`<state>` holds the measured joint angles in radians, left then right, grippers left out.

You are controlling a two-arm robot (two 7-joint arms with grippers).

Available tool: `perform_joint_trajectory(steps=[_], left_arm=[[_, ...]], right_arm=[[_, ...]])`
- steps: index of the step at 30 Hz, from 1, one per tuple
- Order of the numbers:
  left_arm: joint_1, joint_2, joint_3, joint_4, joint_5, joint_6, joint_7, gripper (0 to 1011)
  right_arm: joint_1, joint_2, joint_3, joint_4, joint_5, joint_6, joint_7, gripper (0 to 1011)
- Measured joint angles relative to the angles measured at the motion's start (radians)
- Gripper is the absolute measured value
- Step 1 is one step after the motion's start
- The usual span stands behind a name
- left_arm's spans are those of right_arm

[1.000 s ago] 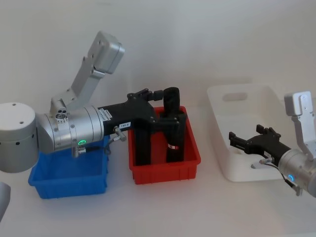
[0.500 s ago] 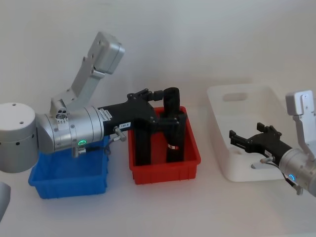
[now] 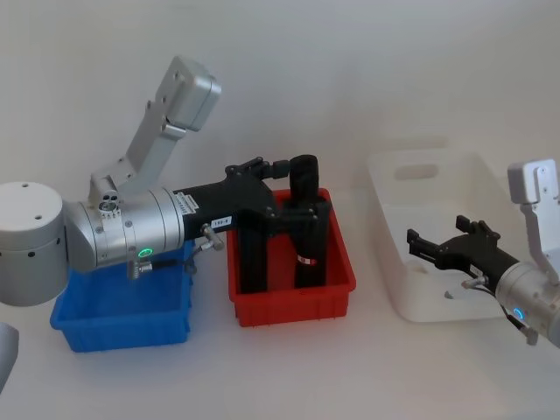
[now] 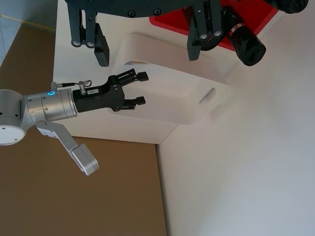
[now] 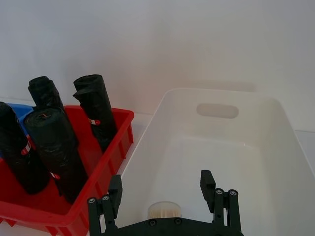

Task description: Pick the cotton swabs from the blue box and place them into the white box.

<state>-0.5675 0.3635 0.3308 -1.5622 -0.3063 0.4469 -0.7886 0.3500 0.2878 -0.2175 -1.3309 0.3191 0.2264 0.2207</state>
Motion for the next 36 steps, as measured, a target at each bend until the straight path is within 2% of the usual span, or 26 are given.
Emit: perform_joint_trajectory(steps=[6,23,36], left_arm=[[0.006,0.007,-0.001,-0.006,-0.004,-0.005,0.002,1004],[0.046,0.072,-0.03,-0.037,-0.034,-0.099,-0.038,1004],[0.056,0.09,-0.037,-0.045,-0.042,-0.124,-0.051,1004]], right_arm=[[-0.001,0.001,0.0,-0.001,-0.001,-0.001,0.0,1002],[-0.001,0.001,0.0,-0.002,-0.001,-0.003,0.0,1002],[-0.001,0.001,0.0,-0.002,-0.001,-0.003,0.0,1002]])
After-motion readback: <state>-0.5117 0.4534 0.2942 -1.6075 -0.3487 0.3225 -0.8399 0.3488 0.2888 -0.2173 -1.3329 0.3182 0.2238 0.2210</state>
